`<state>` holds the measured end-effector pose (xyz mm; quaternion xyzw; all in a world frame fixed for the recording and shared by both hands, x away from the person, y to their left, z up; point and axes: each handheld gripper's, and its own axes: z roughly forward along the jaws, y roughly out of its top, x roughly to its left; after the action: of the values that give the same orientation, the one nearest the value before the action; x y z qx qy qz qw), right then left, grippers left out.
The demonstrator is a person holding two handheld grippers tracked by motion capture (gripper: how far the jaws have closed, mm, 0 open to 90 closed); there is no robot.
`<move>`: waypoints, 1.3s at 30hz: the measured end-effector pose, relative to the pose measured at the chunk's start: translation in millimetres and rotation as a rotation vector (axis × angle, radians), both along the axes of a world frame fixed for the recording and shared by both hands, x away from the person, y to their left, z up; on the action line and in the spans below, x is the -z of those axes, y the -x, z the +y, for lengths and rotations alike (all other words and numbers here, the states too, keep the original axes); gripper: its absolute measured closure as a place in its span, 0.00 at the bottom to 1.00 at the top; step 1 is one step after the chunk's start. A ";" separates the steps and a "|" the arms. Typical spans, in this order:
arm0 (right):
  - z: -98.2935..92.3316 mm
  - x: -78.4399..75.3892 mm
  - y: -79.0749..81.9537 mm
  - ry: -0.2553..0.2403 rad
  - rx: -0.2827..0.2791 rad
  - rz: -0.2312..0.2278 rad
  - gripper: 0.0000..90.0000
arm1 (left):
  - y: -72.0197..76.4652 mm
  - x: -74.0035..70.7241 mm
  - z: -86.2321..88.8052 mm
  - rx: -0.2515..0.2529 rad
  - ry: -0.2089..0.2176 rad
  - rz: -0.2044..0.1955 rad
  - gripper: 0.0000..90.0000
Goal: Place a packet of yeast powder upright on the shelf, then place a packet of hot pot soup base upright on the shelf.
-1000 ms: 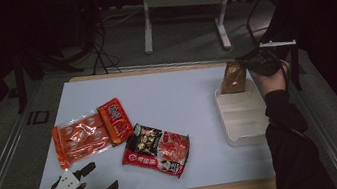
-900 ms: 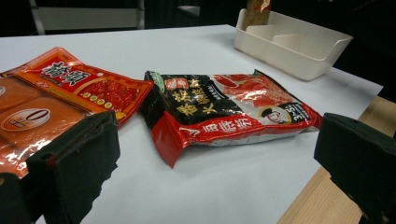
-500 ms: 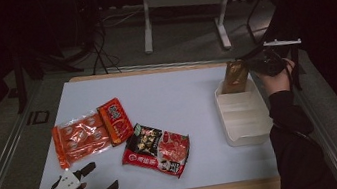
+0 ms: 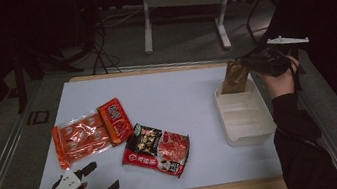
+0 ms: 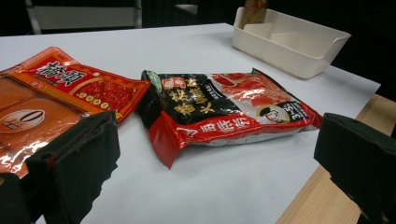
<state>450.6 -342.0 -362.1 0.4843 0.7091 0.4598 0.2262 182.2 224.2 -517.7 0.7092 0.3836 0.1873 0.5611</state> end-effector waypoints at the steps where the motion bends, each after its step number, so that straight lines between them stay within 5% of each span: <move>1: 1.5 -0.4 2.4 -0.001 -0.008 -0.005 0.45 | -0.3 0.1 -0.2 0.001 0.000 0.000 0.01; 10: 20.5 -5.2 26.0 -0.069 -0.090 -0.040 0.16 | -1.5 0.2 -2.3 0.012 -0.002 0.004 0.01; 13: 25.8 -6.4 32.0 -0.074 -0.100 -0.058 0.15 | -1.7 0.3 -2.2 0.012 -0.001 0.003 0.01; 19: 48.3 -2.5 55.7 -0.116 -0.252 -0.081 0.16 | -1.6 0.2 -2.1 0.008 -0.006 0.006 0.01; 24: 59.0 0.6 75.9 -0.111 -0.303 -0.139 0.16 | -0.4 -0.8 -2.2 0.005 0.011 0.005 0.01; 26: 60.9 1.7 85.2 -0.107 -0.306 -0.155 0.16 | -0.6 -0.7 -3.0 0.022 0.021 0.029 0.01; 33: 63.1 10.0 118.4 -0.142 -0.311 -0.179 0.15 | -0.9 0.0 -13.4 0.052 -0.042 0.119 0.03; 39: 70.5 24.3 138.9 -0.141 -0.353 -0.141 0.16 | -4.1 2.1 -20.6 0.114 -0.084 0.187 0.05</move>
<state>311.7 -271.5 -386.4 0.3336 0.7315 0.5736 0.1567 186.3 203.7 -519.8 0.7671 0.3850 0.1038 0.5025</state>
